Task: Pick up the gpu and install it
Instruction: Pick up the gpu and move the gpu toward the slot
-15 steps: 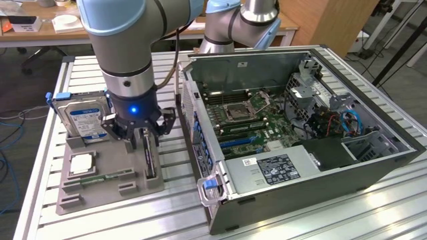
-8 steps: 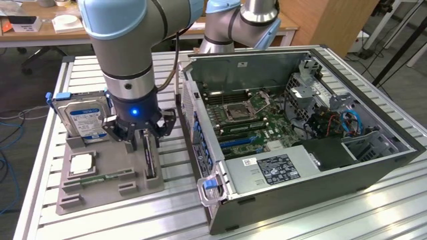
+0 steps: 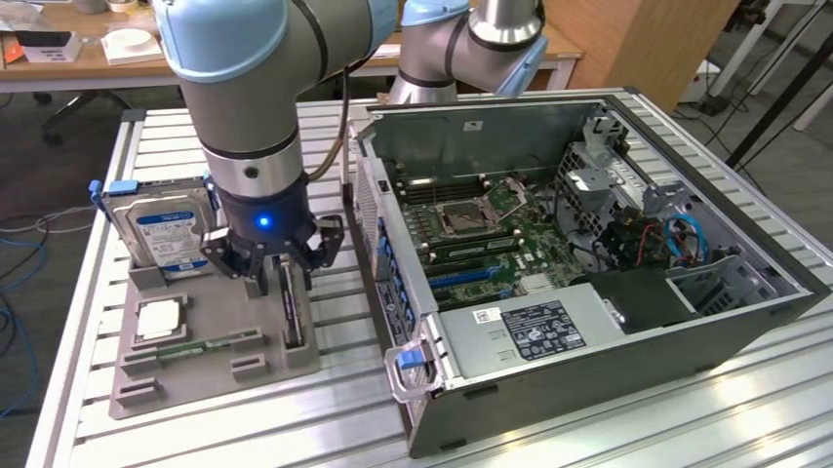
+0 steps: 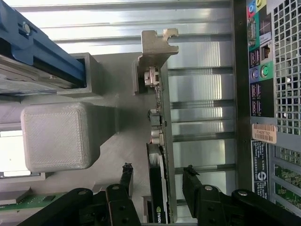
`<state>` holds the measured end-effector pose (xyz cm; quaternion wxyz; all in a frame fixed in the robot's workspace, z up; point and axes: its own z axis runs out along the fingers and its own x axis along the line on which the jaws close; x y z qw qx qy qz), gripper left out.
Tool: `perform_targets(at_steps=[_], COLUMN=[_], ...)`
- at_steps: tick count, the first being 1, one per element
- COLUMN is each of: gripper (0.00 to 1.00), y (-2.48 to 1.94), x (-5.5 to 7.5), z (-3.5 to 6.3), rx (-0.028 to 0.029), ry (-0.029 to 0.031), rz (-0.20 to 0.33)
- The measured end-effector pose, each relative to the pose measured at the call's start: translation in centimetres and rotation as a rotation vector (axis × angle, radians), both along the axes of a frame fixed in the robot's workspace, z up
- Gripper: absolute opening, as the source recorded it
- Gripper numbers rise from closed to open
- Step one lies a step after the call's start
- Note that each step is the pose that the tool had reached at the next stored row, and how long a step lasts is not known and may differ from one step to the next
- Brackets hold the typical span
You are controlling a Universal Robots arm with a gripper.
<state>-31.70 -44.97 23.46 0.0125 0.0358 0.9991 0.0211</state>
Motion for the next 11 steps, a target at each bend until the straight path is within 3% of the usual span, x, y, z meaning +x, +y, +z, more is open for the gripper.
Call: perform_targets(at_steps=[11], gripper=[0.55], y=[-0.06], x=[-0.11], z=[-0.12], rx=[-0.0009], ry=[0.0002], rz=[0.000])
